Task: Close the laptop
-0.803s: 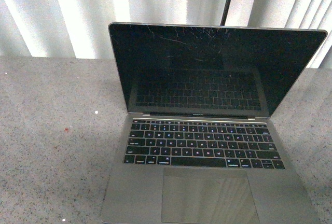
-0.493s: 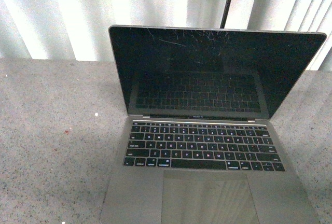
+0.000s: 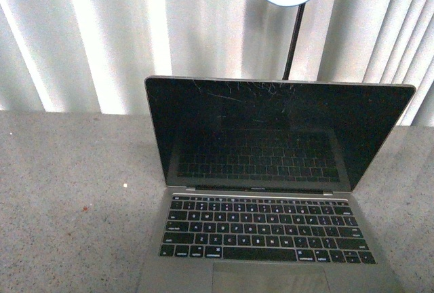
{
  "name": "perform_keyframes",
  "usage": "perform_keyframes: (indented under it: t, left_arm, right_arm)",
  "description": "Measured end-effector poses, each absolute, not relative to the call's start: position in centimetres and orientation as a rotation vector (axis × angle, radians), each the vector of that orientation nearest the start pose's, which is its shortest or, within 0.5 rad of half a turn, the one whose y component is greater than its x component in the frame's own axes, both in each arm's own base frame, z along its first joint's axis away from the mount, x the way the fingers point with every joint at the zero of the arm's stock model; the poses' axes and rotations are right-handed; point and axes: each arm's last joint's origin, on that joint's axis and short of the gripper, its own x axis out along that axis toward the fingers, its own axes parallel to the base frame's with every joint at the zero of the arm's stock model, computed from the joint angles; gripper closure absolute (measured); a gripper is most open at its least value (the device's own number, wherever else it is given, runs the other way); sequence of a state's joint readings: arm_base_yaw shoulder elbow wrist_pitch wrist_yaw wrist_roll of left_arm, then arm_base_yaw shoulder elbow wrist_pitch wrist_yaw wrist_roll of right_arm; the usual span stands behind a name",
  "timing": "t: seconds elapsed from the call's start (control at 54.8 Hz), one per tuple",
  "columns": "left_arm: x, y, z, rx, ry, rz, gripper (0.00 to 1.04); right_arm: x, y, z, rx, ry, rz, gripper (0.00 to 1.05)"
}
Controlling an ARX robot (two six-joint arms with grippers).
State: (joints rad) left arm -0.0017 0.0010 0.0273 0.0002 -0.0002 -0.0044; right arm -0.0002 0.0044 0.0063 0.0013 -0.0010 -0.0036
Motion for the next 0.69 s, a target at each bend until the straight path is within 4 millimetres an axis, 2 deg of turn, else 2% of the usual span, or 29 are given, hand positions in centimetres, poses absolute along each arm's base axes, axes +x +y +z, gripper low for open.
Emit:
perform_keyframes:
  t: [0.182, 0.255, 0.274, 0.31, 0.401, 0.566, 0.602, 0.693]
  left_arm:
    - [9.6, 0.0, 17.3, -0.005, -0.025, 0.004, 0.07]
    - [9.9, 0.0, 17.0, -0.103, 0.070, 0.129, 0.07]
    - [10.4, 0.2, 17.0, -0.144, 0.093, 0.194, 0.07]
    - [10.9, 0.2, 17.0, -0.156, 0.106, 0.210, 0.07]
    - [13.2, 0.4, 17.9, -0.177, 0.090, 0.147, 0.07]
    - [18.4, -0.4, 20.9, -0.098, 0.032, -0.017, 0.07]
    - [19.9, -1.3, 21.4, -0.055, 0.042, -0.066, 0.07]
    - [22.2, -3.1, 22.4, -0.001, 0.033, -0.100, 0.07]
  right_arm:
    - [9.8, 0.0, 16.5, -0.004, -0.003, 0.001, 0.07]
    - [9.8, 0.0, 16.4, 0.012, 0.044, -0.022, 0.07]
    - [9.8, 0.0, 16.6, 0.024, 0.106, -0.057, 0.07]
    - [10.0, 0.1, 16.9, 0.000, 0.244, -0.130, 0.07]
    - [11.7, 0.5, 18.2, -0.048, 0.338, -0.109, 0.07]
    - [16.0, 1.9, 20.8, -0.170, 0.291, 0.187, 0.07]
    - [17.3, 2.3, 21.4, -0.239, 0.260, 0.250, 0.07]
    - [19.5, 2.8, 22.3, -0.391, 0.180, 0.293, 0.07]
